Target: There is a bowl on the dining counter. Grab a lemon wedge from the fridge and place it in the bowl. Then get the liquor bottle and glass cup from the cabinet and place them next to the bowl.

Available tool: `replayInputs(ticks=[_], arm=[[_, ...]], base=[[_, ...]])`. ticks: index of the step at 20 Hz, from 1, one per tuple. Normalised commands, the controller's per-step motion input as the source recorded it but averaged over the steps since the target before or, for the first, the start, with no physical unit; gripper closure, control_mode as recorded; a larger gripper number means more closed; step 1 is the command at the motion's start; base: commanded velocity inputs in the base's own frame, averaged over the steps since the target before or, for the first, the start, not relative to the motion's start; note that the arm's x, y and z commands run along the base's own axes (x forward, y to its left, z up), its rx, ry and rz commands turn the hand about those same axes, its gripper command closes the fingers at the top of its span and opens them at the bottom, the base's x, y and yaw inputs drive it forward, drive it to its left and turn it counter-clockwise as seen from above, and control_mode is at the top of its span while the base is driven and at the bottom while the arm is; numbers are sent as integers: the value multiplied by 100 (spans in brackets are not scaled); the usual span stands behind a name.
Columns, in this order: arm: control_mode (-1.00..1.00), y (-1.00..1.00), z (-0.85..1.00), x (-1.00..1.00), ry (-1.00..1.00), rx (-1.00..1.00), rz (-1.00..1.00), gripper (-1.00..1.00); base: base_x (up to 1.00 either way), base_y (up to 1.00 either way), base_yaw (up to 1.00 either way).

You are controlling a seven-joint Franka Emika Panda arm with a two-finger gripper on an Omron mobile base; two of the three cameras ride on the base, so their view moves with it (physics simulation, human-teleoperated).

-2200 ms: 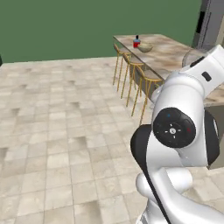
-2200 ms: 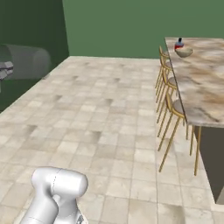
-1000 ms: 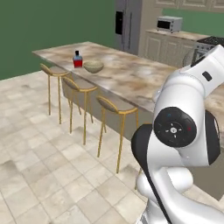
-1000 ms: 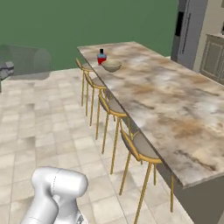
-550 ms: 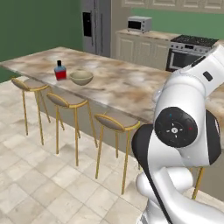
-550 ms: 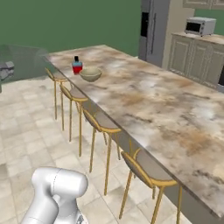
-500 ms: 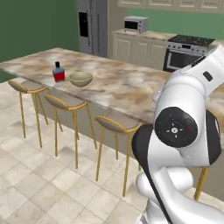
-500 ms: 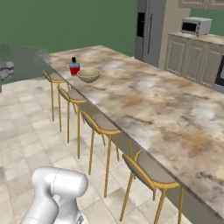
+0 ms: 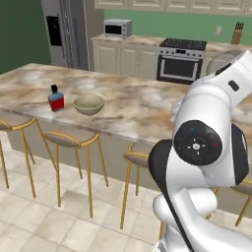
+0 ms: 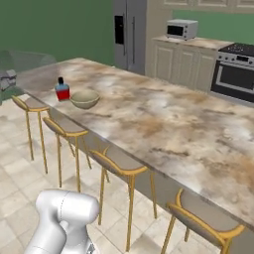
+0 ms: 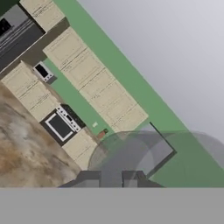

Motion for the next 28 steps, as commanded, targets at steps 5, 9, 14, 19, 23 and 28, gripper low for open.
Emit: replayInputs(ticks=[5,9,14,19,23,28], arm=[[100,0,0,0,0,0,0,100],[100,0,0,0,0,0,0,100],[100,0,0,0,0,0,0,100],[100,0,0,0,0,0,0,100],[100,0,0,0,0,0,0,100],[100,0,0,0,0,0,0,100]], base=[[53,88,-41],[48,87,-41],[46,76,-41],[43,53,-44],[52,45,-44],[57,32,-39]])
